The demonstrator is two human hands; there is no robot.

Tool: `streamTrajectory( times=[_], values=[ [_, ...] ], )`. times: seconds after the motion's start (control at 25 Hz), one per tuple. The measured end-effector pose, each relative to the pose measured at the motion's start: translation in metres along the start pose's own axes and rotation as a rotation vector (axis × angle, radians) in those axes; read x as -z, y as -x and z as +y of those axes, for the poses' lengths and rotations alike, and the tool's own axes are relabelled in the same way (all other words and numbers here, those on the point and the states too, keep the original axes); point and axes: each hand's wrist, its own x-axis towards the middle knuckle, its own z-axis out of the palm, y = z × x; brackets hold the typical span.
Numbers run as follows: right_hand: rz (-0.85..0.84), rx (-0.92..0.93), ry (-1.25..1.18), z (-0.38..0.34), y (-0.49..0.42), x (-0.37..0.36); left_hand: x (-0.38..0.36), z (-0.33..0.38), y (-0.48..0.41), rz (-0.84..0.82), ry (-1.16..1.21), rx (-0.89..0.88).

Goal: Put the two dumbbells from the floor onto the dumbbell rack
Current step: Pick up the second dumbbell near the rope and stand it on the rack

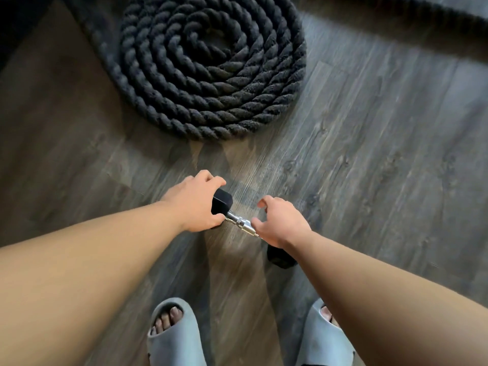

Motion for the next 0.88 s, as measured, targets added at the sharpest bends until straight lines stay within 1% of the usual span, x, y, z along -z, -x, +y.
streamTrajectory(
  times=[0.28,0.44,0.6,0.72,0.88],
  values=[
    [-0.010,0.017,-0.034,-0.001,-0.038,-0.020,-0.038,-0.003,-0.036,-0.062,-0.007,0.009],
    [-0.078,0.029,-0.046,0.003,-0.042,-0.036,-0.053,0.001,-0.042,-0.062,-0.050,0.011],
    [-0.169,0.072,0.043,0.004,-0.043,-0.055,-0.064,0.004,-0.044,-0.039,-0.104,0.026],
    [-0.157,0.122,0.089,0.004,-0.044,-0.060,-0.070,0.000,-0.043,-0.012,-0.096,0.010],
    [-0.111,0.146,0.036,-0.002,-0.033,-0.053,-0.056,0.000,-0.033,0.066,-0.116,-0.024]
  ],
)
